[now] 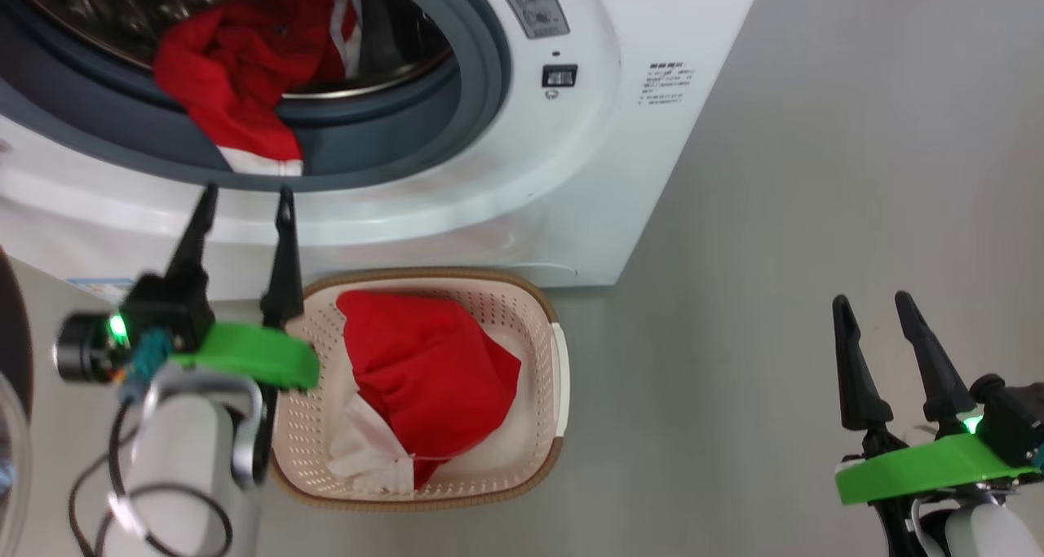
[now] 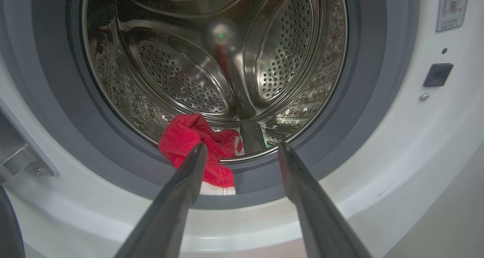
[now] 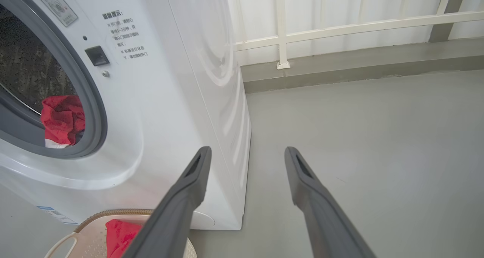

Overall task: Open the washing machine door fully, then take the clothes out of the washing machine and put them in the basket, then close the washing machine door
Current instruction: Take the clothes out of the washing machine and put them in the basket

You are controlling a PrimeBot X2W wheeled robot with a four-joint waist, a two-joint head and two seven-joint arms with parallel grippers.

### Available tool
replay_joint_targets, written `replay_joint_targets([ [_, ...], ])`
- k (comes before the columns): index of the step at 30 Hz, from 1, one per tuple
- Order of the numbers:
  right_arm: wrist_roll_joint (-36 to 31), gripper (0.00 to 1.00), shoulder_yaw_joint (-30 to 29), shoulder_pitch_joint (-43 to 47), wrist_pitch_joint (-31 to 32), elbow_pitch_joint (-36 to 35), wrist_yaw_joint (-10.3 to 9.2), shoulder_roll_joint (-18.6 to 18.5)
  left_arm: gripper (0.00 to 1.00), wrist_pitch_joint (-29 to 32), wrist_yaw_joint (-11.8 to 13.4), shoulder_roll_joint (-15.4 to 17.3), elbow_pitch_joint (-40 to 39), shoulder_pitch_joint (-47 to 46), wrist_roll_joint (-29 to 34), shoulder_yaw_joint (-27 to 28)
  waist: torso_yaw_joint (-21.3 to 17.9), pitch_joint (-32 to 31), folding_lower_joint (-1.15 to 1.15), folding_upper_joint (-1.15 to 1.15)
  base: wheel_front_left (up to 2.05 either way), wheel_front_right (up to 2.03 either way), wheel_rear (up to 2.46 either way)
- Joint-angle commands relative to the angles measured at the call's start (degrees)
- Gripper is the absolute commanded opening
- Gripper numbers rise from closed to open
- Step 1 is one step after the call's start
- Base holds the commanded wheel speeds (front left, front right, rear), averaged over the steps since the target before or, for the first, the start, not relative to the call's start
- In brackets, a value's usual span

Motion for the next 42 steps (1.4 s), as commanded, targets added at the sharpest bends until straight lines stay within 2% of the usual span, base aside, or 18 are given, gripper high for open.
replay_joint_targets([
  [1,0.4,1.0,1.6,-1.4,-0.4,-1.5,0.28,-0.3,1.0,-0.3,0.4,1.8,-0.3,-2.1,0.5,1.7,-1.1,2.7,0.0,0.0,0.0,0.0,0.0],
  [10,0.8,1.0,2.2,-5.3,-0.4,-1.8,0.28,0.2,1.0,-0.3,1.7,4.7,15.3,-18.1,1.1,2.0,-2.8,8.5,0.0,0.0,0.0,0.0,0.0],
  [19,1.2,1.0,2.9,-8.2,-0.4,-2.6,0.28,0.3,1.0,-0.3,3.8,7.6,28.5,-29.6,0.6,3.1,-3.9,12.3,0.0,0.0,0.0,0.0,0.0],
  [30,1.7,1.0,4.0,-8.7,-0.4,-2.5,0.28,0.3,1.0,-0.3,4.6,9.7,38.4,-35.0,0.4,2.7,-4.7,13.1,0.0,0.0,0.0,0.0,0.0],
  [31,1.7,1.0,4.1,-8.7,-0.4,-2.5,0.28,0.3,0.74,-0.3,4.7,9.8,38.9,-35.2,0.5,2.5,-4.8,13.2,0.0,0.0,0.0,0.0,0.0],
  [32,1.7,1.0,4.1,-8.7,-0.4,-2.5,0.28,0.3,0.74,-0.3,4.7,9.8,38.9,-35.2,0.5,2.5,-4.8,13.2,0.0,0.0,0.0,0.0,0.0],
  [34,1.7,1.0,4.1,-8.8,-0.4,-2.5,0.28,0.3,0.11,-0.3,4.8,10.0,39.7,-35.4,0.8,2.1,-4.9,13.2,0.0,0.0,0.0,0.0,0.0],
  [35,1.7,1.0,4.2,-8.9,-0.4,-2.6,0.28,0.3,0.0,-0.3,4.8,10.1,39.9,-35.5,0.7,2.1,-4.9,13.2,0.0,0.0,0.0,0.0,0.0],
  [42,1.7,1.0,3.9,-8.8,-0.4,-2.5,0.28,0.3,0.0,-0.3,4.4,9.5,34.9,-33.5,-0.3,2.4,-4.3,12.8,0.0,0.0,0.0,0.0,0.0],
])
